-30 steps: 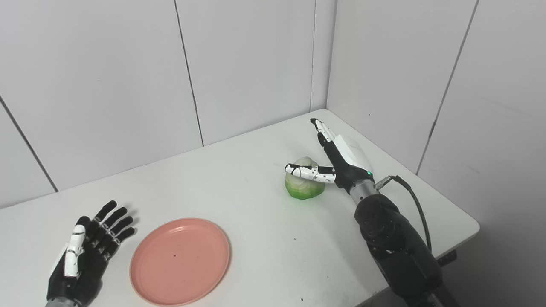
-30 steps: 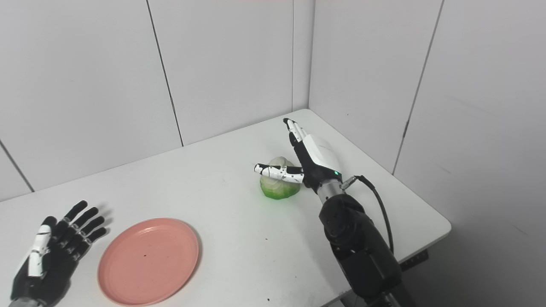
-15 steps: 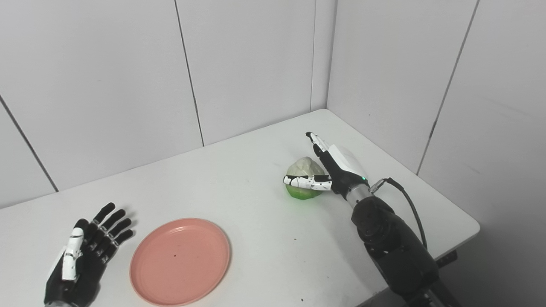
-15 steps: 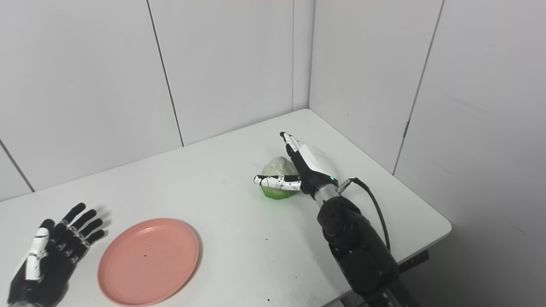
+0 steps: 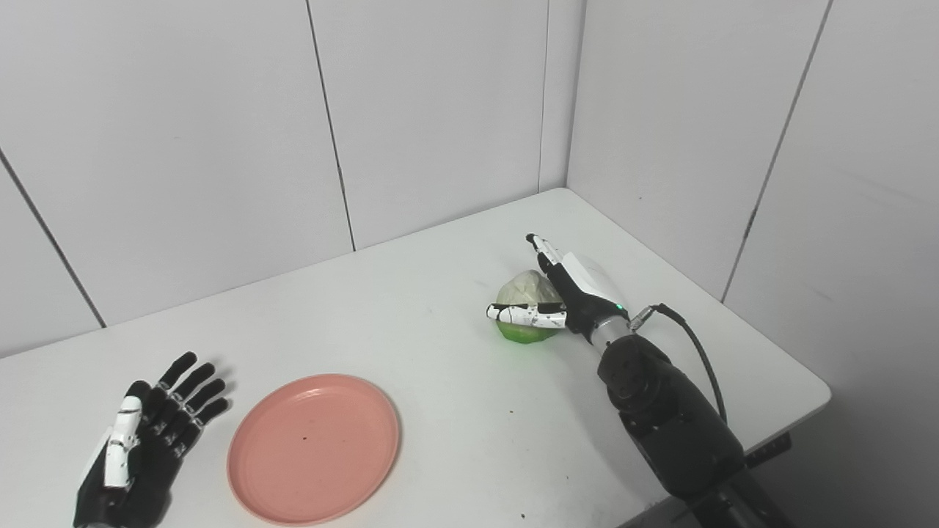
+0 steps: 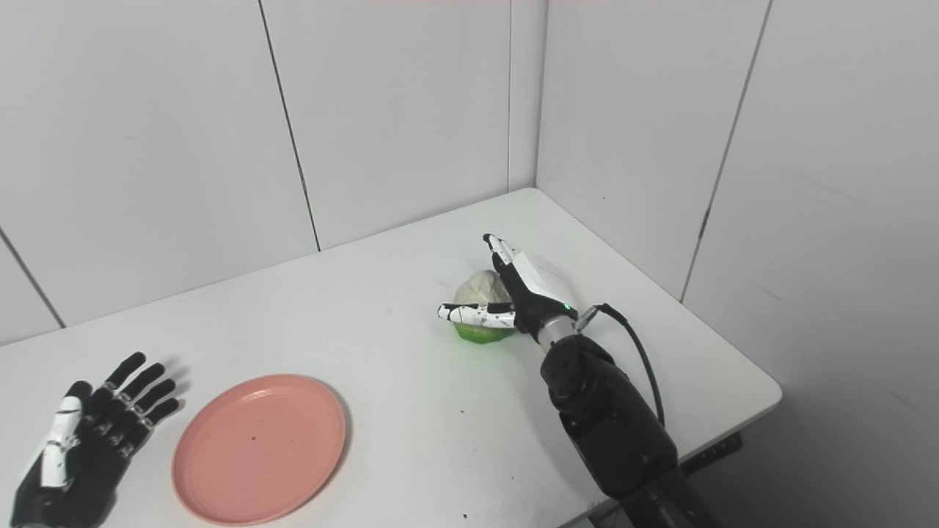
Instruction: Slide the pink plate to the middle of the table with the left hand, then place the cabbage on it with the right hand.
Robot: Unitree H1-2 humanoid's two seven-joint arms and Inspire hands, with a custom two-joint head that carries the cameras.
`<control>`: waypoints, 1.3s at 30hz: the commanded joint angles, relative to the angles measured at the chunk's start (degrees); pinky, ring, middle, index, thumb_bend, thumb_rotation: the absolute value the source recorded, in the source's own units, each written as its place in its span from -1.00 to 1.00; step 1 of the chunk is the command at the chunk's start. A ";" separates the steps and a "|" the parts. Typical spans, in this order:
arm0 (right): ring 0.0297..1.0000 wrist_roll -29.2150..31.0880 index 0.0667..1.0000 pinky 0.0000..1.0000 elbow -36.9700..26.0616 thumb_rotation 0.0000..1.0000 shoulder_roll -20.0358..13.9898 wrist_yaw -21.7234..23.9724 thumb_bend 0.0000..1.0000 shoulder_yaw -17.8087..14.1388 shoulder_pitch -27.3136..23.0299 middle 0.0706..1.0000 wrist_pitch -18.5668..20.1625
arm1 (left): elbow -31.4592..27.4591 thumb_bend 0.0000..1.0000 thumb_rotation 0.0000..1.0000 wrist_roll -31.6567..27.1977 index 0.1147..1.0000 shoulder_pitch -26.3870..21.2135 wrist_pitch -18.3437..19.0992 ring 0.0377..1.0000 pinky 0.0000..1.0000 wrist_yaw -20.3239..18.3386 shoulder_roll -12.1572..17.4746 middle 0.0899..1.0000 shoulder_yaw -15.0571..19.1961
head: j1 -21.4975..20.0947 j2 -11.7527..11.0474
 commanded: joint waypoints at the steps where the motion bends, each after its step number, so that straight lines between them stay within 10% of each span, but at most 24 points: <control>1: 1.00 -0.93 1.00 0.83 -0.74 0.36 -1.51 -2.06 1.00 0.14 -2.87 1.00 0.26 | 2.39 0.01 1.00 1.17 0.73 3.80 5.44 0.73 0.70 1.27 0.50 0.75 -0.68 | 0.08 -0.05; 39: 0.86 2.51 1.00 0.65 5.15 -0.19 -0.37 -9.37 1.00 0.45 -3.42 0.95 -1.79 | -1.47 -0.01 1.00 0.70 0.73 4.83 7.80 0.73 0.72 2.73 0.61 0.75 -1.46 | 0.30 1.49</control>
